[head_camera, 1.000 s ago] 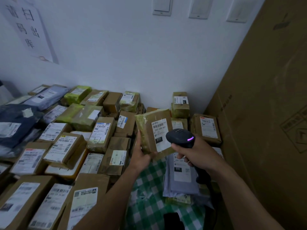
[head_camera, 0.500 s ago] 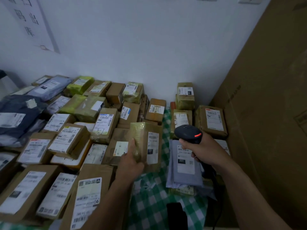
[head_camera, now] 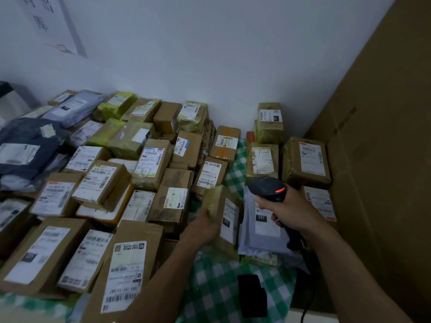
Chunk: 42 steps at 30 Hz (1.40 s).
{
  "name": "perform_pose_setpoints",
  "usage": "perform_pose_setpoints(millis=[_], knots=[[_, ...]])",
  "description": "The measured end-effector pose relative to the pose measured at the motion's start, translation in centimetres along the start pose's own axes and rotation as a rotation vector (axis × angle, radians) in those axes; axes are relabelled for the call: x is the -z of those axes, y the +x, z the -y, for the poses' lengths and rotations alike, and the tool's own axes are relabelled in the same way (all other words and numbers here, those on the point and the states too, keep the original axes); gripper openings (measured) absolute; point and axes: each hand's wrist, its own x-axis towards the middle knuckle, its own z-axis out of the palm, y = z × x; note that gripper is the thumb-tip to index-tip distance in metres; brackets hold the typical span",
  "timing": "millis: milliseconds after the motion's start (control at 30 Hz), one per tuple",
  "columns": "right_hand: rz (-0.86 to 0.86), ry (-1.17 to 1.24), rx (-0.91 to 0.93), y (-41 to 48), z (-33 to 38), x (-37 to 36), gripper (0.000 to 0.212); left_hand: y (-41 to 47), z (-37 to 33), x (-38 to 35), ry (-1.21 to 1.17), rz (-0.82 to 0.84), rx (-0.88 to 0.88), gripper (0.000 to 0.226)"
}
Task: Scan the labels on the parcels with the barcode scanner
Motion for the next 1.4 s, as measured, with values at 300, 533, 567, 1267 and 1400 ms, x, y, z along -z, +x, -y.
perform_pose_setpoints(millis=[300,533,567,1267,1400], knots=[[0.002,-0.001,-0.007,1.1,-0.5,-0.2,0.034,2.3,3.2,-0.2,-0.279,0.192,0.062,0.064],[0.009,-0.011,-0.009,1.6,-1.0,-0.3,0.042,3.1,4.9,-0.4,-0.339,0.123,0.155,0.083],[0.013,-0.012,-0.014,1.7,-1.0,-0.4,0.043,3.5,4.8,-0.5,-0.327,0.075,0.166,0.093],[0.004,0.008,-0.013,1.1,-2.2,0.3,0.045,7.8,6.1,-7.5,-0.109,-0.282,-0.136,0.054],[0.001,-0.006,-0.013,0.9,-2.4,0.5,0.044,8.9,3.4,-7.7,0.244,-0.134,-0.104,0.066]])
